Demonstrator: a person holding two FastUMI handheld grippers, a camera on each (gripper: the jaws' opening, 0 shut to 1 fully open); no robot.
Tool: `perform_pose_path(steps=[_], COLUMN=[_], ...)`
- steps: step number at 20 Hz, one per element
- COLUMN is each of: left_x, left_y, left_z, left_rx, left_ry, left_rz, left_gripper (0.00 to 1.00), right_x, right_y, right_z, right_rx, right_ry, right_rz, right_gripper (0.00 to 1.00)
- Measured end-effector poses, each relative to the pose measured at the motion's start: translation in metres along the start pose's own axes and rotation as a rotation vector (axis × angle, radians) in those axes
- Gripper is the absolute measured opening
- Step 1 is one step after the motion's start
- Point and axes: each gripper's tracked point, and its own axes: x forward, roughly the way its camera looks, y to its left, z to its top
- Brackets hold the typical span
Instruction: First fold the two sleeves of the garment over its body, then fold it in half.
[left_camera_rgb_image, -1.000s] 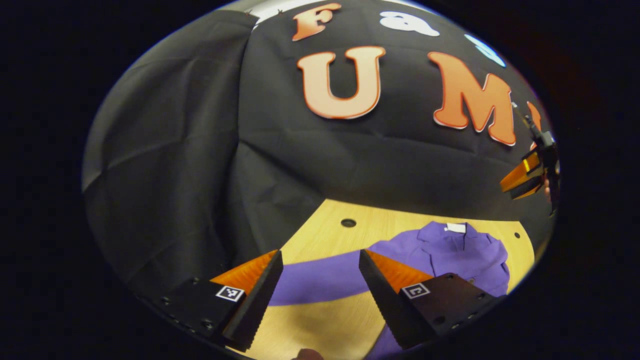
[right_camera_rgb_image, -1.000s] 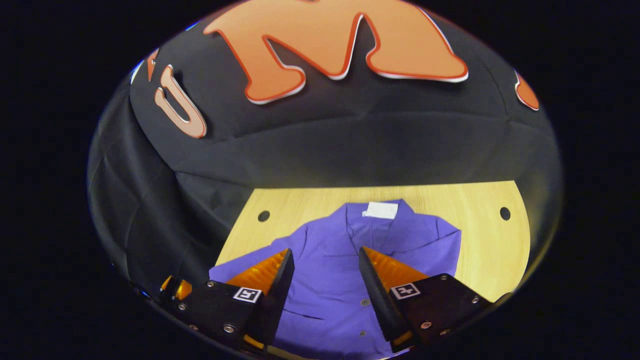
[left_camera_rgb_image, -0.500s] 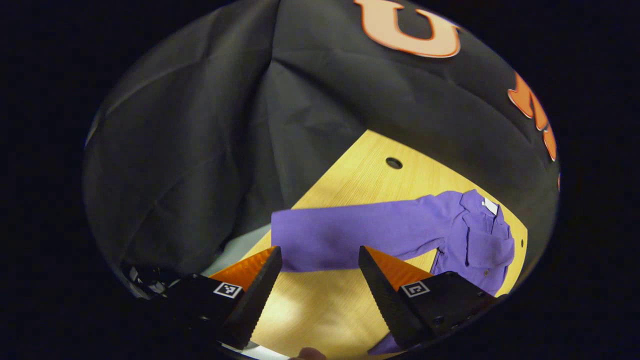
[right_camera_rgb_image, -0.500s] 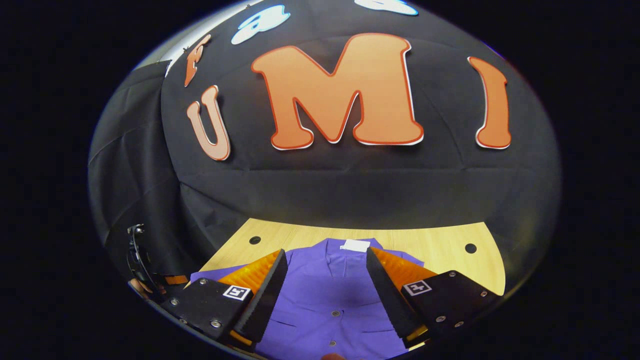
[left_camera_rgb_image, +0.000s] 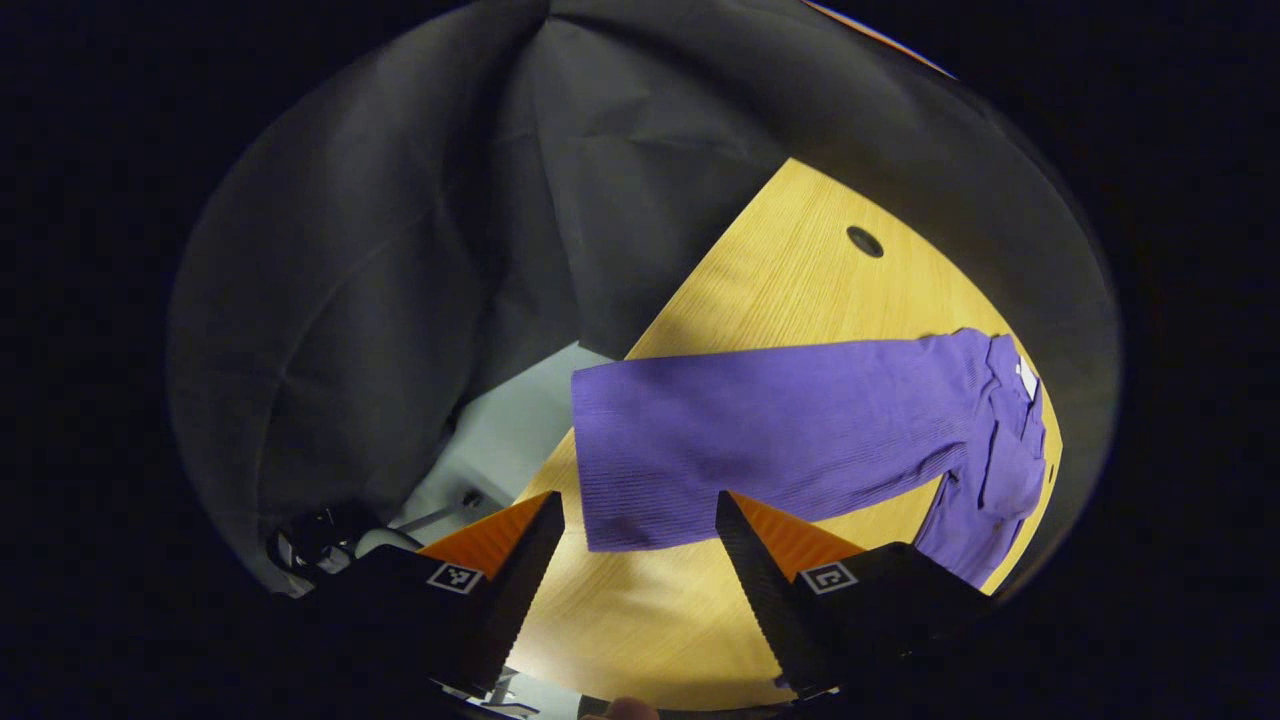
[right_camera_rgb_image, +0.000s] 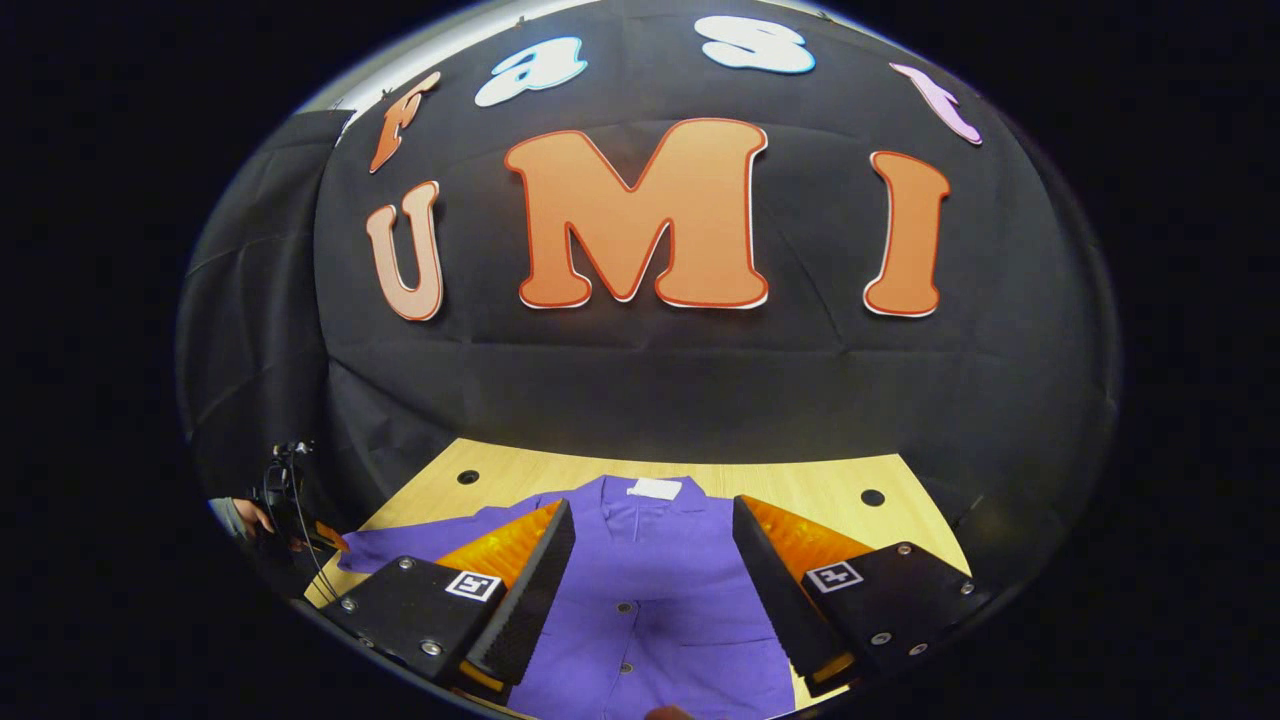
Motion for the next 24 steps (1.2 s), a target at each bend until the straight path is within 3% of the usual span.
perform_pose_path(steps=[5,14,16,20,22,24], left_x=[0.033,0.046,0.046,0.054,0.042,0.028], left_y=[-0.02,-0.018,-0.026,-0.047,-0.063,-0.069], left_z=[-0.003,-0.011,-0.008,0.004,0.007,0.012], left_rx=[0.04,-0.068,-0.076,0.004,0.021,0.05], left_ry=[0.106,0.182,0.216,0.227,0.215,0.19], left_rz=[0.003,0.069,0.061,-0.005,-0.065,-0.065], left_gripper=[0.97,0.97,0.85,0.12,0.07,0.07], right_x=[-0.017,-0.03,-0.032,-0.036,-0.039,-0.041], right_y=[-0.014,-0.049,-0.053,-0.065,-0.07,-0.076], right_z=[-0.014,-0.017,-0.018,-0.024,-0.026,-0.024], right_rx=[-0.002,0.007,0.017,0.024,0.027,0.029], right_ry=[0.024,0.018,0.019,0.02,0.023,0.014], right_rz=[-0.042,-0.061,-0.058,-0.055,-0.056,-0.058], right_gripper=[0.95,0.95,0.95,0.95,0.95,0.95])
